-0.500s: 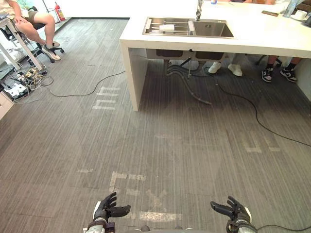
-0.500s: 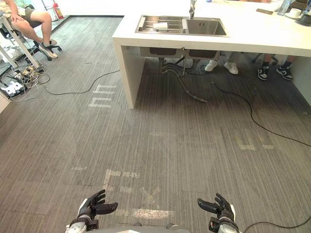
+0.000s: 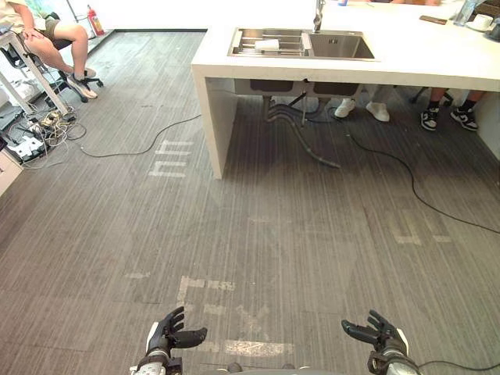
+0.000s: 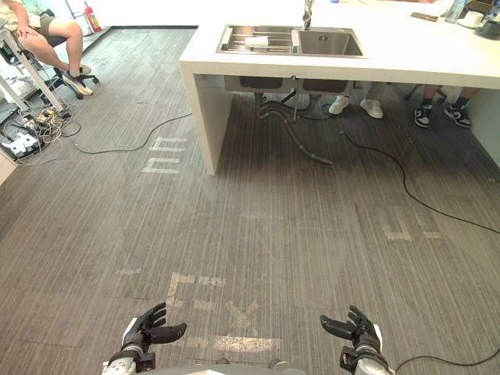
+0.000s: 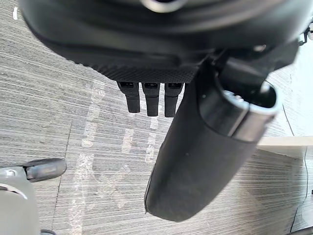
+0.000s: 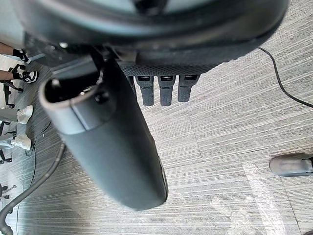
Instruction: Walk over to the sink, pick up the cup, carry it to the dishwasher, place the cup inside the dishwasher, then close the dishwasher door
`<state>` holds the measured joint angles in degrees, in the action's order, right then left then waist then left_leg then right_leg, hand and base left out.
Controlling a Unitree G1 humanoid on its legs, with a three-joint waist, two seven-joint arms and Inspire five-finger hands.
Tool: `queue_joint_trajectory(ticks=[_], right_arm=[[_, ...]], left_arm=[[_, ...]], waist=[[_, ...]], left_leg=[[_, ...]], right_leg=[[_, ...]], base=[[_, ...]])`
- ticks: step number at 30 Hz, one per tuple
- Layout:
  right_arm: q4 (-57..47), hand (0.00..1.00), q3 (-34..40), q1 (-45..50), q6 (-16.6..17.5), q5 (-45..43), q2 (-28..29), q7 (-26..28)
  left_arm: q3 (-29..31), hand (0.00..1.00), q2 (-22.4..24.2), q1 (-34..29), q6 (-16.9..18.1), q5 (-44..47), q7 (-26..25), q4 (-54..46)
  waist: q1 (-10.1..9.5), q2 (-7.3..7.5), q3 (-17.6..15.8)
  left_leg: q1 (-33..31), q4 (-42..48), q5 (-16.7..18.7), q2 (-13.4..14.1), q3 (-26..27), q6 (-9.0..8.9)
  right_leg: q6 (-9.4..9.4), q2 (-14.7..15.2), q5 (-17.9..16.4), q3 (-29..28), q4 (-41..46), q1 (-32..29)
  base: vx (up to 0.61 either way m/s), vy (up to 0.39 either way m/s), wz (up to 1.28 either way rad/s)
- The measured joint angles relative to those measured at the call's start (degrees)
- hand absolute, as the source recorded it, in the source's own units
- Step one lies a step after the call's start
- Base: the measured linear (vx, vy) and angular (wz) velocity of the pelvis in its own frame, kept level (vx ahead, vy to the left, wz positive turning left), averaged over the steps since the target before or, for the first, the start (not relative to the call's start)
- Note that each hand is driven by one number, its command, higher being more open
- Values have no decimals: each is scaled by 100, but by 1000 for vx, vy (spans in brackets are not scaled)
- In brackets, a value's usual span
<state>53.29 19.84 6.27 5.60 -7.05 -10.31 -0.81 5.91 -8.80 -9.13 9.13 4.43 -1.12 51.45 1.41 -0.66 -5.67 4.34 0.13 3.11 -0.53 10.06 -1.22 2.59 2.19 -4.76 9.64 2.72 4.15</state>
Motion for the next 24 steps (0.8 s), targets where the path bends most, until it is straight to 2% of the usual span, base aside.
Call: queue_joint_trajectory(ticks=[6, 8, 9, 11, 13, 15, 16, 17, 19, 20, 21, 22, 23, 24], right_arm=[[-42, 90, 0, -15, 0, -92, 0, -1], [-53, 90, 0, -74, 0, -208, -1, -5], [-52, 90, 7, -114, 0, -221, -1, -13], [-53, 90, 9, -154, 0, -232, -5, -25], [-47, 90, 0, -152, -1, -238, -28, -59], [-43, 90, -22, -188, -1, -248, -52, -65], [-39, 90, -85, -236, -3, -250, -52, -62], [-31, 90, -220, -248, -7, -252, -54, -55], [-34, 90, -388, -305, -6, -255, -74, -53], [-35, 90, -532, -396, -5, -269, -129, -54], [-40, 90, -570, -433, -5, -284, -160, -52], [-43, 90, -576, -496, -6, -287, -182, -53], [-71, 90, -588, -511, -4, -287, -184, -54], [-96, 90, -612, -505, -4, -287, -189, -57]], left_arm=[[-1, 90, 5, -63, -1, 14, -15, -3], [0, 90, 6, -64, -1, 21, -25, -5], [1, 90, 6, -60, 0, 42, -31, -14], [3, 90, 9, -78, -1, 149, -33, -133], [1, 90, 10, -77, -6, 304, -49, -146], [-9, 90, 8, -46, -6, 380, -81, -149], [-16, 90, -44, -6, -7, 438, -133, -170], [-28, 90, -109, 22, -9, 513, -171, -189], [-22, 90, -177, 91, -10, 581, -236, -187], [-26, 90, -188, 247, -8, 608, -272, -189], [-30, 90, -185, 333, -8, 640, -271, -188], [-71, 90, -181, 475, 0, 686, -272, -189], [-80, 90, -189, 566, 14, 686, -270, -187], [-80, 90, -190, 595, 15, 686, -271, -185]], waist=[[7, -33, -23], [2, -68, -51], [3, -73, -94], [4, -45, -197], [-10, -17, -237], [-12, -22, -320], [22, -50, -435], [60, -54, -526], [106, -101, -581], [133, -220, -697], [144, -279, -777], [168, -349, -864], [236, -308, -874], [261, -255, -873]], left_leg=[[-34, 5, 42, 14, 124, 67], [-104, 105, 160, 22, 189, 123], [-176, 255, 279, 30, 248, 166], [-290, 615, 553, 41, 408, 191], [-421, 1103, 979, -30, 474, 288], [-350, 1175, 1147, -60, 476, 359], [-181, 1206, 1171, -62, 456, 388], [1, 1224, 1278, 4, 425, 376], [164, 1150, 1331, 125, 383, 319], [333, 986, 1332, 343, 323, 230], [428, 907, 1313, 437, 290, 193], [610, 718, 1265, 592, 221, 104], [756, 583, 1253, 635, 142, -58], [853, 547, 1294, 627, 115, -161]], right_leg=[[-2, 0, -2, -3, 20, -83], [-19, 6, -39, -9, 71, -152], [-4, 49, -193, 2, 261, -255], [68, 255, -608, 170, 919, -528], [273, 626, -1045, 400, 1929, -854], [358, 836, -1113, 540, 2828, -1206], [442, 1045, -1110, 686, 3899, -1640], [261, 1093, -1283, 781, 4086, -1830], [113, 1061, -1371, 1038, 3906, -2139], [52, 885, -1315, 1325, 3442, -2455], [14, 796, -1227, 1419, 3175, -2540], [5, 648, -843, 1521, 2456, -2742], [-20, 576, -246, 1500, 1617, -2888], [-11, 579, 31, 1405, 1275, -2924]], base=[[7, 6, -7], [25, 25, -16], [30, 27, -10], [42, 46, -7], [122, 75, -6], [193, 73, -4], [317, 58, 4], [336, 35, 9], [307, -29, 12], [399, -63, 18], [508, -95, 28], [471, -122, 41], [499, -150, 46], [567, -213, 52]])
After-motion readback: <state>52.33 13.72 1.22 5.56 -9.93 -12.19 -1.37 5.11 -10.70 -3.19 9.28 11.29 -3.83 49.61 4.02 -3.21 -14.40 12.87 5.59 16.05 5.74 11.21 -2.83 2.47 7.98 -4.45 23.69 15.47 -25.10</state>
